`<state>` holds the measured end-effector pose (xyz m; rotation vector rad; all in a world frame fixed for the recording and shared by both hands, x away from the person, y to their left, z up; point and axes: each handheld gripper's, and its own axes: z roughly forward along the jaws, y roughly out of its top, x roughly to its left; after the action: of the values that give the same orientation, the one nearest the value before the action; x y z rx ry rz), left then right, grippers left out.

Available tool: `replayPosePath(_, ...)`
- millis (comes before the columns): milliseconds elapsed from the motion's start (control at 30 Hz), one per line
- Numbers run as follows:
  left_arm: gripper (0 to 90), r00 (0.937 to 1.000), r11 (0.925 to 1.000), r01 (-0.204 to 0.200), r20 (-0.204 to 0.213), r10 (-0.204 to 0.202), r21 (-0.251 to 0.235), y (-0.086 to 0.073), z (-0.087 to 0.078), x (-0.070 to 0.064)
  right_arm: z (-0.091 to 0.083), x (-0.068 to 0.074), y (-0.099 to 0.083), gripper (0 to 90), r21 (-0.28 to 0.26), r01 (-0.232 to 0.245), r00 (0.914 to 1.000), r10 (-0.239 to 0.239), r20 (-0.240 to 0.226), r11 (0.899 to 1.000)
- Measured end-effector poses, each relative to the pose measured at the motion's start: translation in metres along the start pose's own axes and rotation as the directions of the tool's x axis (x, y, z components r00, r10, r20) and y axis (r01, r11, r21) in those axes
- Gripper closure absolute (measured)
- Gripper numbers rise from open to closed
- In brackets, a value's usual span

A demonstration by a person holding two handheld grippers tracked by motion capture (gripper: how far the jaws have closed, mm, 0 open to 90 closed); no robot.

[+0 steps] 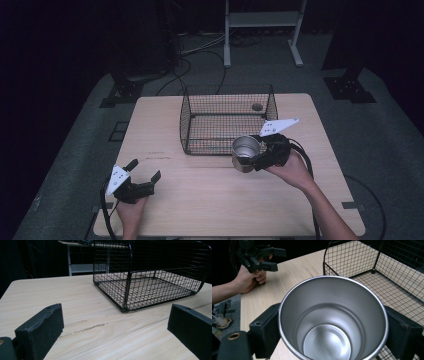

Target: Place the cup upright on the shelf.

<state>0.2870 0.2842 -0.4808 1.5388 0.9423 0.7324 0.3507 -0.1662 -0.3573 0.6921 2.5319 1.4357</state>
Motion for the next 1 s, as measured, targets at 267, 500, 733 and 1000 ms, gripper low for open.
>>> replayPosePath(267, 0.0, 1.0000, 1.0000, -0.002, 0.002, 0.002, -0.001, 0.000, 0.000, 0.000, 0.003, -0.007, 0.015, 12.9, 0.002, -0.006, 0.9998, 0.006, -0.017, 1.000)
replayPosePath(500, 0.0, 1.0000, 1.0000, 0.000, 0.005, 0.000, -0.002, 0.000, 0.000, -0.001, 0.005, -0.014, 0.029, 12.9, -0.003, -0.004, 1.0000, 0.004, -0.008, 1.000)
replayPosePath(733, 0.0, 1.0000, 1.0000, -0.002, 0.007, 0.002, 0.002, 0.000, 0.000, 0.000, 0.009, -0.021, 0.041, 12.9, 0.011, 0.003, 1.0000, -0.003, 0.005, 1.000)
replayPosePath(1000, 0.0, 1.0000, 1.0000, 0.001, 0.007, -0.001, -0.001, 0.000, 0.000, 0.000, 0.014, -0.025, 0.058, 12.9, 0.027, 0.021, 0.9997, -0.021, 0.008, 0.999)
